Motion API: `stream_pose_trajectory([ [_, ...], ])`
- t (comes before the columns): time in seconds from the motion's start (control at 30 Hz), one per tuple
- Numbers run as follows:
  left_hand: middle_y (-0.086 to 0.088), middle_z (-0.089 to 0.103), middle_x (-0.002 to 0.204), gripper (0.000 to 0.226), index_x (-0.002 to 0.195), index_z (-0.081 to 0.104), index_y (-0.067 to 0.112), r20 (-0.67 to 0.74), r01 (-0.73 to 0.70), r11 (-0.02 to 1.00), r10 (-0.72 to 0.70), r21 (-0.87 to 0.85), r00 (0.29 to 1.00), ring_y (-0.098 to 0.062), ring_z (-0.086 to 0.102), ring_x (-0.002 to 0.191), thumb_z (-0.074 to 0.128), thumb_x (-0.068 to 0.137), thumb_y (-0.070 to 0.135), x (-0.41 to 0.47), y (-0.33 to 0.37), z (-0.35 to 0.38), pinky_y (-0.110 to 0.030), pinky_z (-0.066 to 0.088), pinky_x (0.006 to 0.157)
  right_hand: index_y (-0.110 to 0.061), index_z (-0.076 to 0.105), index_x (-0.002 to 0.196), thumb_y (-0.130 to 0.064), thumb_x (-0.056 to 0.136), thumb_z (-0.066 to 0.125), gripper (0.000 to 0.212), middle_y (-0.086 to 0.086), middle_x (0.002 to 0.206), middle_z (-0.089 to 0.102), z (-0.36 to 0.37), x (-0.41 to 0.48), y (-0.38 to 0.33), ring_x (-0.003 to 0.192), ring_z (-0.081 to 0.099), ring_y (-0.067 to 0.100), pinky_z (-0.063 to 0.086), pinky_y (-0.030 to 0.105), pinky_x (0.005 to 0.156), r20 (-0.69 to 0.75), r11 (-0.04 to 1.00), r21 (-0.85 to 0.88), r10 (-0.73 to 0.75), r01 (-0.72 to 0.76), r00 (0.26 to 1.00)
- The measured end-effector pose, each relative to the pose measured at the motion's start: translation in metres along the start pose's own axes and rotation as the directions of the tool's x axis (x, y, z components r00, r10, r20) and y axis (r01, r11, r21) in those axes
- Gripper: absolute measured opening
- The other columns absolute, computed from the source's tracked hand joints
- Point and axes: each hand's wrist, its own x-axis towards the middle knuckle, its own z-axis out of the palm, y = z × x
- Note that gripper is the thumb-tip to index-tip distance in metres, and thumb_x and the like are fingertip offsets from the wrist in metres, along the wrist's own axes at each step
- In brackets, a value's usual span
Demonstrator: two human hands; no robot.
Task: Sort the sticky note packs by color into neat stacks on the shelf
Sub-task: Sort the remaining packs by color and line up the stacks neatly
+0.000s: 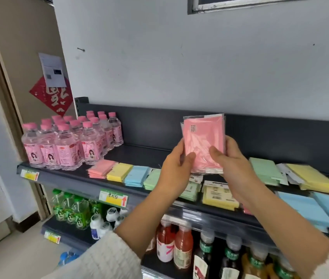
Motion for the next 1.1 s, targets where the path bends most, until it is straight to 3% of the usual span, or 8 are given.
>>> stream_pose_trajectory([
  [0.07, 0.010, 0.064, 0.112, 0.042, 0.137, 0.046, 0.023, -0.002, -0.011, 1.000, 0.011, 0.007, 1.000, -0.002, 0.062, 0.098, 0.044, 0.098, 0.006, -0.002, -0.006, -0.027, -0.025, 0.051, 0.091, -0.031, 0.039, 0.129, -0.016, 0.098, 0.047, 0.035, -0.013, 0.117, 0.056, 0.027, -0.003, 0.001, 0.101, 0.053, -0.002, 0.043, 0.016, 0.075, 0.024, 1.000, -0.027, 0.011, -0.011, 1.000],
  [0.2, 0.019, 0.063, 0.111, 0.048, 0.136, 0.044, 0.028, 0.015, -0.042, 0.999, 0.042, 0.004, 0.999, 0.008, 0.060, 0.099, 0.046, 0.096, 0.001, -0.005, -0.015, -0.080, -0.013, 0.048, 0.088, -0.030, 0.036, 0.125, -0.015, 0.099, 0.044, 0.032, -0.015, 0.109, 0.055, 0.076, -0.006, 0.007, 0.094, 0.053, -0.005, 0.046, 0.011, 0.066, 0.019, 0.998, -0.053, 0.042, -0.041, 0.999],
  [0.37, 0.022, 0.060, 0.113, 0.057, 0.121, 0.040, 0.049, 0.015, -0.063, 0.997, 0.063, 0.043, 0.998, 0.011, 0.057, 0.103, 0.048, 0.095, 0.000, -0.006, -0.027, -0.130, -0.010, 0.046, 0.087, -0.031, 0.034, 0.126, -0.018, 0.099, 0.044, 0.032, -0.009, 0.118, 0.054, 0.127, -0.006, 0.012, 0.100, 0.052, 0.003, 0.040, 0.016, 0.071, 0.009, 0.993, -0.098, 0.065, -0.064, 0.998],
  [0.53, 0.012, 0.058, 0.123, 0.055, 0.129, 0.034, 0.052, 0.050, -0.058, 0.996, 0.055, 0.067, 0.997, 0.002, 0.055, 0.111, 0.048, 0.097, 0.011, -0.006, -0.042, -0.155, -0.018, 0.046, 0.092, -0.032, 0.034, 0.123, -0.017, 0.099, 0.043, 0.029, -0.010, 0.116, 0.053, 0.154, -0.005, 0.018, 0.107, 0.050, 0.009, 0.041, 0.017, 0.079, 0.001, 0.989, -0.119, 0.094, -0.094, 0.996],
  [0.73, 0.023, 0.059, 0.116, 0.052, 0.137, 0.038, 0.035, 0.106, -0.020, 1.000, 0.021, -0.010, 0.994, 0.010, 0.057, 0.104, 0.055, 0.094, 0.011, -0.003, -0.047, -0.155, -0.008, 0.047, 0.082, -0.023, 0.038, 0.133, -0.019, 0.099, 0.044, 0.035, -0.007, 0.121, 0.056, 0.156, -0.001, 0.022, 0.108, 0.053, 0.010, 0.041, 0.026, 0.091, -0.027, 0.977, -0.149, 0.151, -0.153, 0.988],
  [0.9, 0.013, 0.059, 0.123, 0.054, 0.141, 0.036, 0.030, 0.123, 0.023, 0.999, -0.018, -0.046, 0.992, -0.001, 0.058, 0.109, 0.056, 0.093, 0.014, 0.007, -0.047, -0.130, -0.022, 0.050, 0.091, -0.024, 0.036, 0.135, -0.019, 0.099, 0.044, 0.037, -0.008, 0.121, 0.055, 0.135, 0.004, 0.018, 0.099, 0.053, 0.000, 0.042, 0.017, 0.074, -0.047, 0.968, -0.194, 0.155, -0.161, 0.987],
  [1.0, 0.010, 0.060, 0.122, 0.052, 0.139, 0.038, 0.028, 0.166, 0.036, 0.996, -0.023, -0.076, 0.986, -0.001, 0.059, 0.106, 0.054, 0.093, 0.009, 0.014, -0.042, -0.107, -0.009, 0.049, 0.082, -0.025, 0.037, 0.136, -0.021, 0.099, 0.046, 0.038, -0.007, 0.123, 0.056, 0.112, 0.007, 0.020, 0.106, 0.054, 0.008, 0.042, 0.023, 0.082, -0.103, 0.963, -0.199, 0.163, -0.181, 0.981],
  [1.1, 0.013, 0.061, 0.118, 0.051, 0.137, 0.040, 0.032, 0.196, 0.029, 0.997, -0.015, -0.068, 0.980, -0.002, 0.059, 0.106, 0.055, 0.093, 0.009, 0.021, -0.036, -0.079, -0.016, 0.051, 0.085, -0.021, 0.038, 0.134, -0.019, 0.098, 0.048, 0.038, -0.005, 0.124, 0.057, 0.083, 0.009, 0.017, 0.109, 0.055, 0.012, 0.044, 0.027, 0.088, -0.153, 0.960, -0.192, 0.174, -0.202, 0.973],
])
